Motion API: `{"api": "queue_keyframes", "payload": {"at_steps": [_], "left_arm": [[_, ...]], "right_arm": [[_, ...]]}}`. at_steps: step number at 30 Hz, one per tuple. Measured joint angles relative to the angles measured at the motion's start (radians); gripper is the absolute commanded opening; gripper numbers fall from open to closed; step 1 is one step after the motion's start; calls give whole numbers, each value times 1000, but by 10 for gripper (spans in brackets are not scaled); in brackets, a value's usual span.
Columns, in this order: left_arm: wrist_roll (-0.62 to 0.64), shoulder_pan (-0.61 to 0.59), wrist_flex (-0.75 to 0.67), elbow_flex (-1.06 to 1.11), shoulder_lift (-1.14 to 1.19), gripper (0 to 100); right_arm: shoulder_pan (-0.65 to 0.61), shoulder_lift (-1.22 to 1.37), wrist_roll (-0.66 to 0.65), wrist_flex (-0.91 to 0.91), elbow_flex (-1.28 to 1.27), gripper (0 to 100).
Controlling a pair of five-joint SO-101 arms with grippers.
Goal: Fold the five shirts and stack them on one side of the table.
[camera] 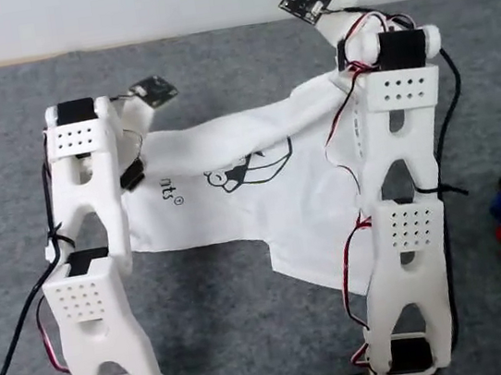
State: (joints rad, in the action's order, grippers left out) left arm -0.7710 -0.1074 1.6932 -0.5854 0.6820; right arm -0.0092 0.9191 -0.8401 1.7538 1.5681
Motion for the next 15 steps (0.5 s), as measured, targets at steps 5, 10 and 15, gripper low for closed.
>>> {"api": "queue_keyframes", "payload": {"at_steps": [5,10,15], "left_arm": [[-37,6,28,-2,0,3],[-41,6,31,-2,0,3],[-43,3,31,-2,0,3]], "right_arm": [[0,-164,17,0,-258,9],[0,-381,20,0,-600,9],[-9,-565,20,0,-885,9]]}}
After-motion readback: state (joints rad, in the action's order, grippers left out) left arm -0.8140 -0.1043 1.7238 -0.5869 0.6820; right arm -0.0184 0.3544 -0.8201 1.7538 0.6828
